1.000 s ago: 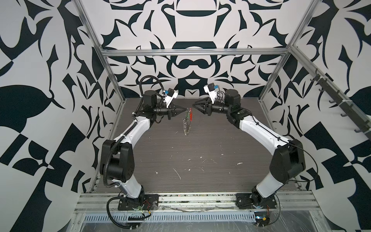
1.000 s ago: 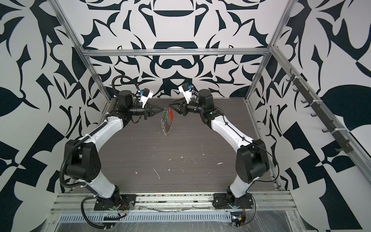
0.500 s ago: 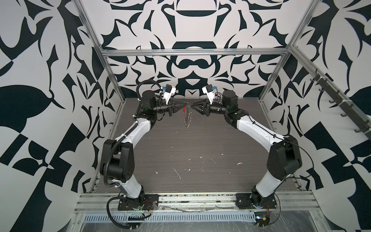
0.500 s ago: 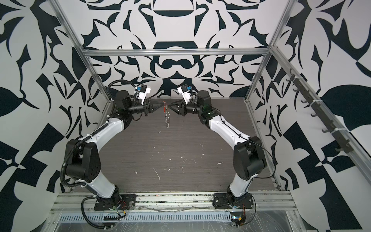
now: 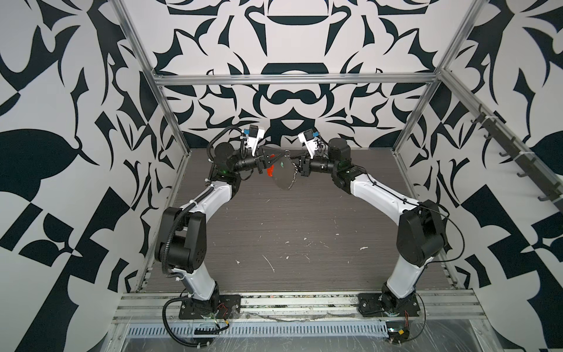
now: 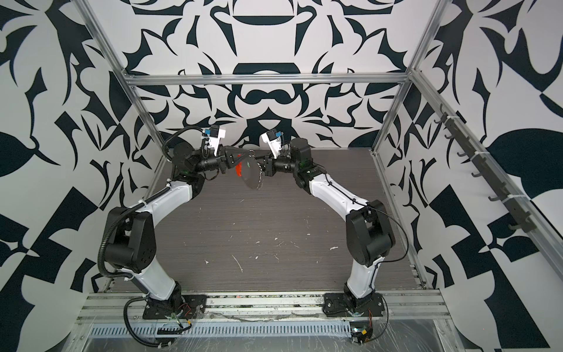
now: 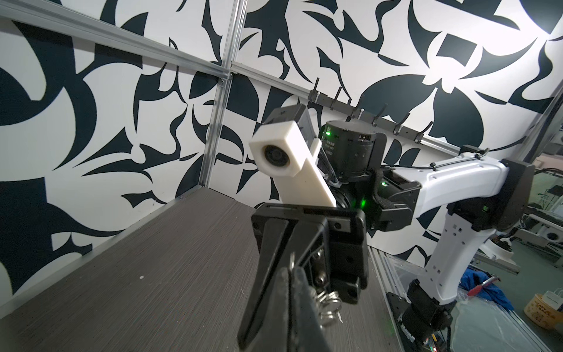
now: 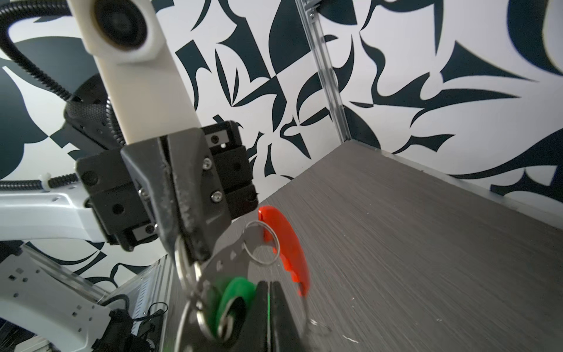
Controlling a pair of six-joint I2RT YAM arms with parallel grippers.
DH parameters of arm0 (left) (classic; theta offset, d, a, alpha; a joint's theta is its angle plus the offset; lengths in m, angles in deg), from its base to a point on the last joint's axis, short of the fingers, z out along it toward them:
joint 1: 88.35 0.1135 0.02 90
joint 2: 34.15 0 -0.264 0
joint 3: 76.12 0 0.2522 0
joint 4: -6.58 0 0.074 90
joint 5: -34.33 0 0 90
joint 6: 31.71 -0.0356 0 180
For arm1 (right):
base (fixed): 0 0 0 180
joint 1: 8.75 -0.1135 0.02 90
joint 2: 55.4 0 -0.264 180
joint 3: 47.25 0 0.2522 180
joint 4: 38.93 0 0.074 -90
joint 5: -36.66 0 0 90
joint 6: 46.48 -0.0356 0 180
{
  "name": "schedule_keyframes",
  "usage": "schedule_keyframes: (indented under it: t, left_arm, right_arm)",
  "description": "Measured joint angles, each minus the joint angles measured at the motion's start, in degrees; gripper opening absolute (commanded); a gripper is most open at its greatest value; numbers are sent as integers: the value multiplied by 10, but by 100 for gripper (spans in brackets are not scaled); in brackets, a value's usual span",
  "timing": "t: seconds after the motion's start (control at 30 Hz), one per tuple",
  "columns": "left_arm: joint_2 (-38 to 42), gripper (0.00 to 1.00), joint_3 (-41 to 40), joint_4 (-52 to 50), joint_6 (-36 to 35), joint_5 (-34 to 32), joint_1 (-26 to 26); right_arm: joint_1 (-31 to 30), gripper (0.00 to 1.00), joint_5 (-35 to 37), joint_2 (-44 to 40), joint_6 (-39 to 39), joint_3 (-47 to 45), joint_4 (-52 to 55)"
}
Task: Attach keys to a key ring
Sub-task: Insert the key into the keyring.
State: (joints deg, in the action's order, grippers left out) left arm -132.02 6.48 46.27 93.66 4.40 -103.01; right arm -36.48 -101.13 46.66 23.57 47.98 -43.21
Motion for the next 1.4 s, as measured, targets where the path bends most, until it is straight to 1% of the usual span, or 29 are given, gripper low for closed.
schedule_keyframes:
  t: [0.17, 0.23, 0.4, 0.53, 0.63, 0.83, 1.0, 1.07, 1.2, 1.4]
  left_arm:
    - [-2, 0, -7, 25, 17, -5, 0]
    - [-2, 0, -7, 26, 17, -6, 0]
    - [-2, 0, -7, 24, 17, -7, 0]
    - [-4, 0, -7, 25, 18, -7, 0]
    - [-13, 0, -7, 32, 26, -5, -1]
    - [-38, 0, -5, 45, 41, -2, -7]
    - [-42, 0, -4, 50, 48, -3, -11]
    - [-42, 0, -4, 56, 50, -3, -12]
    - [-47, 0, -4, 63, 55, -4, -14]
    - [-48, 0, -4, 84, 61, -11, -17]
  right_arm:
    - [-7, 8, 7, -2, 6, 0, 5]
    - [-5, 10, 18, -7, 10, 0, 14]
    - [20, 22, 46, -38, 12, -24, 20]
    - [44, 34, 55, -72, 13, -50, 19]
    - [51, 38, 51, -79, 13, -53, 10]
    - [40, 39, 31, -75, 8, -53, -6]
    - [21, 38, 28, -56, 8, -52, -9]
    - [13, 35, 27, -44, 8, -52, -9]
    - [3, 24, 31, -27, 7, -45, -11]
    - [-12, 24, 33, -19, 5, -34, -16]
